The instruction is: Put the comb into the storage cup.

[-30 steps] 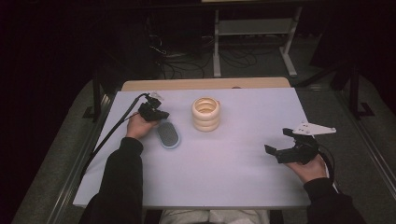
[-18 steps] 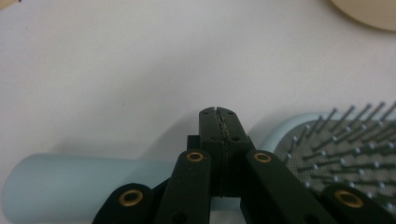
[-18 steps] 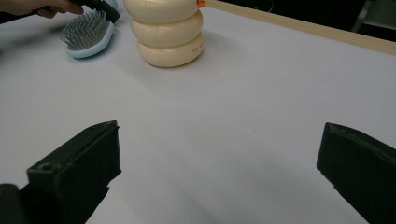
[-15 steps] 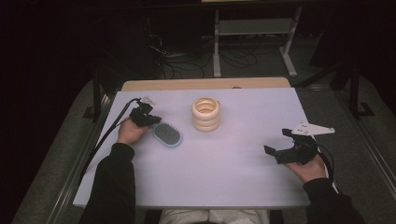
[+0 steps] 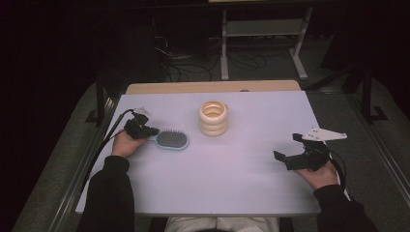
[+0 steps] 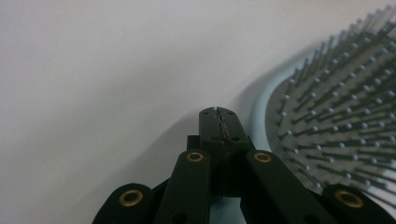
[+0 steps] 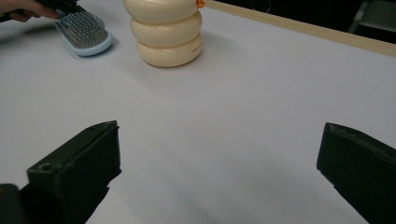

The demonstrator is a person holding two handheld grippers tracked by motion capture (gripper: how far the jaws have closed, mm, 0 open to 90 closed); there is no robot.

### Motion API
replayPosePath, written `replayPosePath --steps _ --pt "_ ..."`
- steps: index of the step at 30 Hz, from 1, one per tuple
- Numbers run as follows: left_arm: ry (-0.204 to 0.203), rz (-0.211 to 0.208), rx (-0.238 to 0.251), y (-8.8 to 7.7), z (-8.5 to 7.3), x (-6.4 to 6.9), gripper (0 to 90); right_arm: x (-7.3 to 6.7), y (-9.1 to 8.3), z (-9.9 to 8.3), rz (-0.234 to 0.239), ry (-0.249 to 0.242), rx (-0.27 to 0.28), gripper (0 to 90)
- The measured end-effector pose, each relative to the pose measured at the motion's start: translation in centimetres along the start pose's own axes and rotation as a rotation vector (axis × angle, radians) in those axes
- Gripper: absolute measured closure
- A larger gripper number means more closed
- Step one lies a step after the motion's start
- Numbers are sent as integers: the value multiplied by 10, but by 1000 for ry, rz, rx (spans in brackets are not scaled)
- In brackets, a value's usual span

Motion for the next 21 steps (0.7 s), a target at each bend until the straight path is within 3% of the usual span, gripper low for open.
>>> replayPosePath --steps 9,21 --pt "-23 -17 23 -14 -8 8 900 -1 -1 1 6 -4 8 0" --pt "-3 -19 -18 -25 -10 23 900 -1 -3 2 18 -6 18 0"
Point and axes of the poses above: each handheld gripper's, and its own axes: y roughly forward along the jaws, z roughly out of its top, x roughly to its right, the point moved 1 cm from there along y, roughly forward along the jaws, and after that the axes turned 12 degrees about x, right-handed, at the moved point
